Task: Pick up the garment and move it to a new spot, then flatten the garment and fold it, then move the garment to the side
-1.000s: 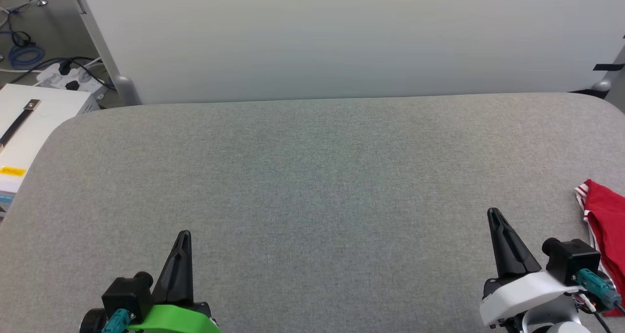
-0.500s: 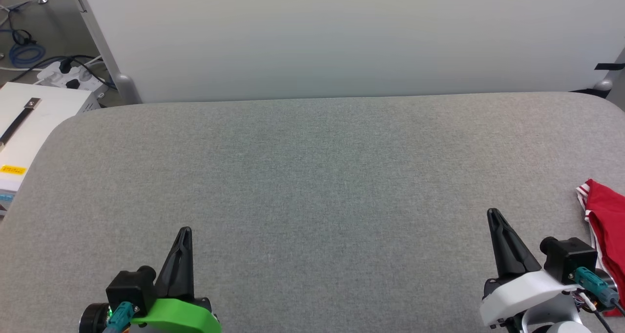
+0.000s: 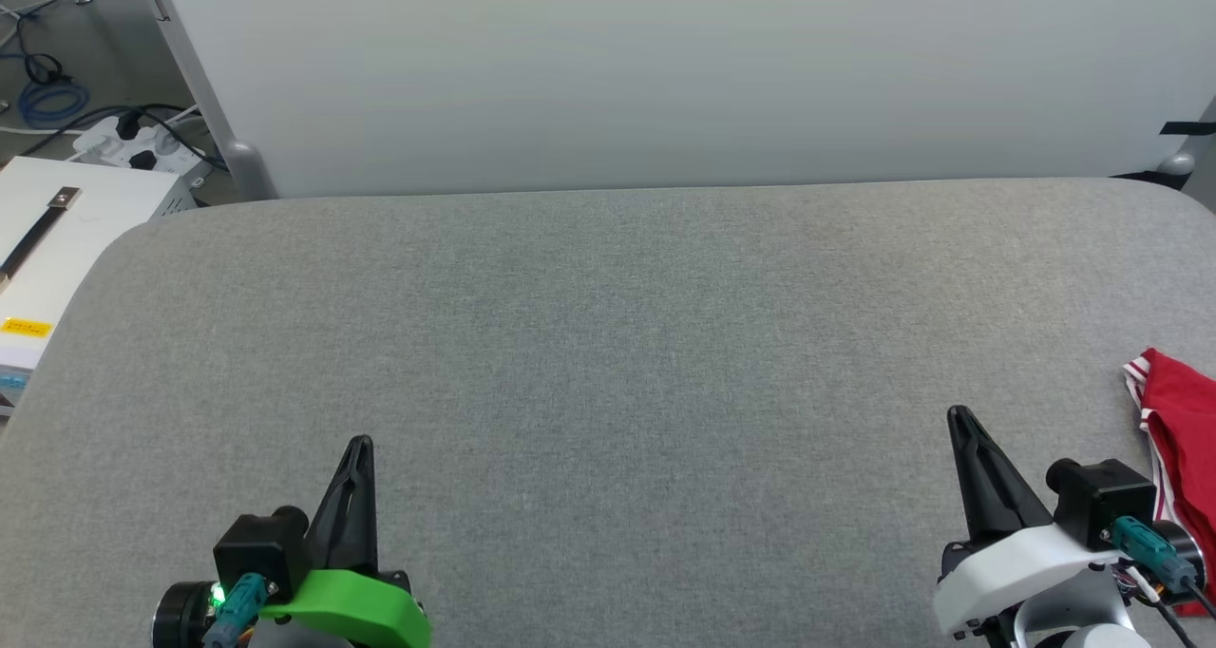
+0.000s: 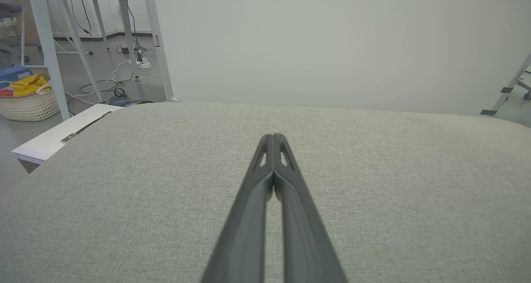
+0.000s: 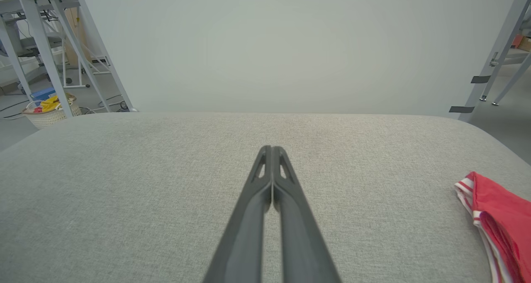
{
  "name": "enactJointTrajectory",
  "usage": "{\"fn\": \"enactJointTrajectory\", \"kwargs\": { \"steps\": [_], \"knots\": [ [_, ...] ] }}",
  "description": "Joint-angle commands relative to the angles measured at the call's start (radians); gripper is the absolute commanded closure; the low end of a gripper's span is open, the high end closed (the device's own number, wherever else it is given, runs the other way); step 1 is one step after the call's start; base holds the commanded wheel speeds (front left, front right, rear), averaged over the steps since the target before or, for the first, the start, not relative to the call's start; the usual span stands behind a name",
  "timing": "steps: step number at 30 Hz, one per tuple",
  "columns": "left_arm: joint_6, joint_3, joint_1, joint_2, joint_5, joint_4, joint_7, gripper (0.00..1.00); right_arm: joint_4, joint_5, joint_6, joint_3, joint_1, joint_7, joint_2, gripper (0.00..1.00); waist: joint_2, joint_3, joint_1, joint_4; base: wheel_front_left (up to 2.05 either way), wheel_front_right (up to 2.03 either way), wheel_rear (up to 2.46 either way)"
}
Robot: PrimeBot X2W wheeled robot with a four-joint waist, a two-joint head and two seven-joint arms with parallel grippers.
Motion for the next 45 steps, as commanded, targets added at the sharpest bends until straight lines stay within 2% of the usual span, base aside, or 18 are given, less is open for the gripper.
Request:
{"fn": "enactJointTrajectory", "kwargs": {
  "steps": [1,45],
  "knots": [
    [0.006,0.001,-0.022,-0.003,0.014,-0.005,0.007,1.00,-0.006,-0.012,0.000,-0.003,-0.015,0.005,0.003,1.00,0.0000,0.000,0.0000,0.000,0.00,0.00,0.00],
    [0.052,-0.005,-0.066,-0.006,0.096,-0.016,0.099,1.00,-0.021,-0.101,-0.001,-0.018,-0.026,0.062,0.009,1.00,0.0000,0.010,0.0000,0.007,0.00,0.00,0.00]
  ]
}}
